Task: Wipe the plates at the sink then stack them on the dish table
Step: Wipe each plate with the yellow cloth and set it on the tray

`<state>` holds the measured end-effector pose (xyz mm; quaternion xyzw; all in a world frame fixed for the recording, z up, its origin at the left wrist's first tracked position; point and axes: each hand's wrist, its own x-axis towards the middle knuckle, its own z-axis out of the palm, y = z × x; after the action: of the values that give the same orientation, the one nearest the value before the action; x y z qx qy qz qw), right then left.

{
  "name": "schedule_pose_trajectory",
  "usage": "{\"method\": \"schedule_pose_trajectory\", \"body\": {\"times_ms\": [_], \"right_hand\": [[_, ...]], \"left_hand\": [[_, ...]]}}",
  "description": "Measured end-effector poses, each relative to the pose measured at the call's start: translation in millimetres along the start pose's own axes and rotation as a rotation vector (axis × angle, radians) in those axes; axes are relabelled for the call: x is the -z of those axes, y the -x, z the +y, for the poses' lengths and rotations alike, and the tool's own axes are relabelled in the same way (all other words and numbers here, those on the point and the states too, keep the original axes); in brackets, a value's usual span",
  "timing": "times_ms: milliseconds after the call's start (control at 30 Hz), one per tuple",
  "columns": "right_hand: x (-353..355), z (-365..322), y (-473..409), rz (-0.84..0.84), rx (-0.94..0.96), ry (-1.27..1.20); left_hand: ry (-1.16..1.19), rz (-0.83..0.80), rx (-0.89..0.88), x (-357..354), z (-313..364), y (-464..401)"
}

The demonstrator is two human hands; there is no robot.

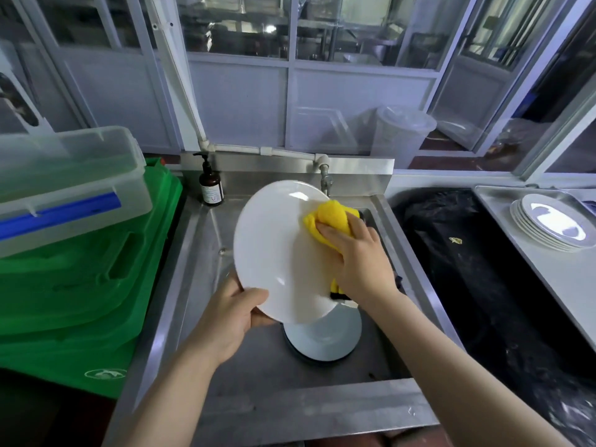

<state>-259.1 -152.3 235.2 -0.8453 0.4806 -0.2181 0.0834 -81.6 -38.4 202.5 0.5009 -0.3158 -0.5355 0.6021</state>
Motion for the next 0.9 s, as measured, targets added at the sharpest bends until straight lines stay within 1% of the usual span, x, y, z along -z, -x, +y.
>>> {"method": "schedule_pose_trajectory", "body": {"times_ms": [67,167,267,433,533,633,733,800,900], "right_hand": [[-3.1,2.7,10.6,-0.068,0.003,0.030],[-14.5,-20.4,36.0,-0.141,0.174,-0.046],[-22.4,-43.0,53.4,-0.174,0.320,-0.051],[-15.0,-23.2,58.5,-0.214,0.339,0.000],[-18.0,4.8,66.1,-0.225,0.240,0.083],[-22.3,37.8,78.4,-0.232,0.057,0.180],[-24.8,74.4,103.0,-0.200,-0.101,0.241],[-27.3,102.1,126.1,-0.243,-0.212,0.314],[-30.0,141.8,164.3,-0.361,-0.369,0.413]], "left_hand": [[0.072,0.041,-0.030,-3.5,0.2,-3.0],[0.179,0.102,-0.049,-11.3,-1.8,-8.0],[0.191,0.157,-0.018,-13.7,-5.7,-11.1],[0.234,0.184,0.051,-15.9,-18.1,-13.0],[0.251,0.150,0.072,-19.4,-25.4,-14.3],[0.226,0.110,0.118,-20.1,-33.0,-15.8],[0.199,0.081,0.174,-18.9,-42.9,-16.4],[0.189,0.070,0.200,-17.1,-48.3,-14.8],[0.200,0.065,0.237,-13.8,-54.2,-12.8]]}}
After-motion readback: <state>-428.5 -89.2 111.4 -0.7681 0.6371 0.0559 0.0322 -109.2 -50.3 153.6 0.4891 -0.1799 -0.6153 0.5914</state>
